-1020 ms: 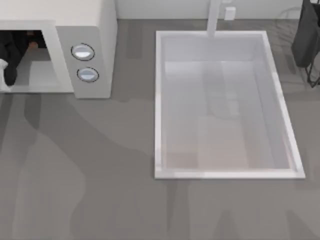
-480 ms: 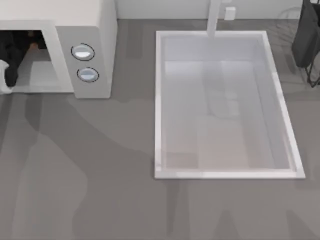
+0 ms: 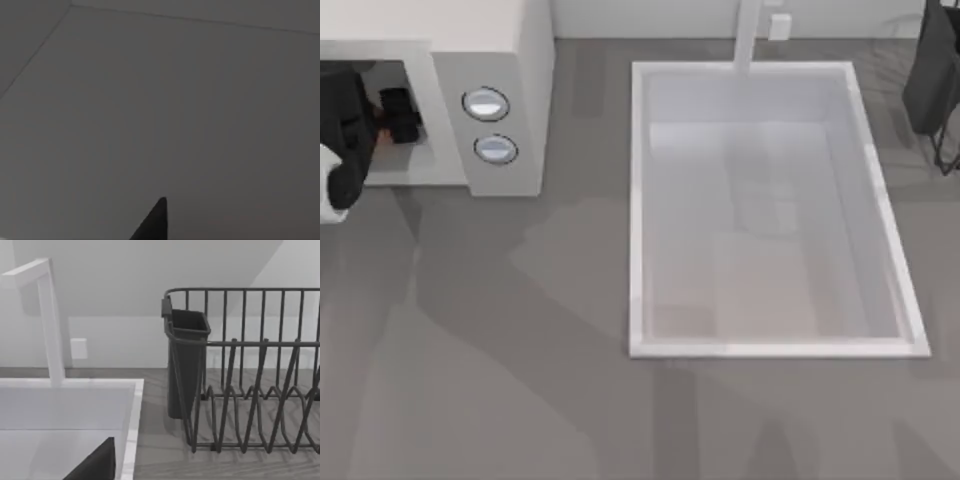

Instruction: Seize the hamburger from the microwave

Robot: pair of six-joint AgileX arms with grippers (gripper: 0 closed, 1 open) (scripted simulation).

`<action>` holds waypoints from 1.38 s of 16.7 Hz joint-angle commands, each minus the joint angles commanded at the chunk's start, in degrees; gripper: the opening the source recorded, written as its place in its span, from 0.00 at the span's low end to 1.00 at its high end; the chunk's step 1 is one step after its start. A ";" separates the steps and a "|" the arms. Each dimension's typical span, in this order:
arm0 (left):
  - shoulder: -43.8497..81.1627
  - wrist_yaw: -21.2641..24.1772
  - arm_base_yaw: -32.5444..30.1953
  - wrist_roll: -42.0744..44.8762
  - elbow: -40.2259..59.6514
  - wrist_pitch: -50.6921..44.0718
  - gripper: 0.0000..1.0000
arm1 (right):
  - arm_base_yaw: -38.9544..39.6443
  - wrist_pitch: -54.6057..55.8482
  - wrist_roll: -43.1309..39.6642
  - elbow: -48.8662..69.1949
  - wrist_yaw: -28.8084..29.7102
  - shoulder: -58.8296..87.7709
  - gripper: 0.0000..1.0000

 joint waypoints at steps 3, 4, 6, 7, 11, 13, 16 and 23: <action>-13.39 -6.18 -6.52 -2.18 -11.11 -3.32 0.00 | 0.00 0.00 0.00 0.00 0.00 0.00 1.00; -16.92 -7.99 -8.43 -2.82 -14.31 -4.29 0.00 | 0.00 0.00 0.00 0.00 0.00 0.00 1.00; -22.17 -10.97 -11.57 -3.87 -19.40 -5.88 0.00 | 0.00 0.00 0.00 0.00 0.00 0.00 1.00; -23.85 -12.02 -12.67 -4.24 -21.07 -6.44 0.00 | 0.00 0.00 0.00 0.00 0.00 0.00 1.00; -25.43 -13.04 -13.75 -4.60 -22.65 -6.98 0.00 | 0.00 0.00 0.00 0.00 0.00 0.00 1.00; -23.80 -13.58 -11.52 -4.30 -23.32 -6.49 0.00 | 0.00 0.00 0.00 0.00 0.00 0.00 1.00; -21.64 -13.60 -11.78 -4.35 -23.77 -4.28 0.00 | 0.00 0.00 0.00 0.00 0.00 0.00 1.00; -5.32 -13.19 -13.23 -4.54 -28.55 19.23 0.00 | 0.00 0.00 0.00 0.00 0.00 0.00 1.00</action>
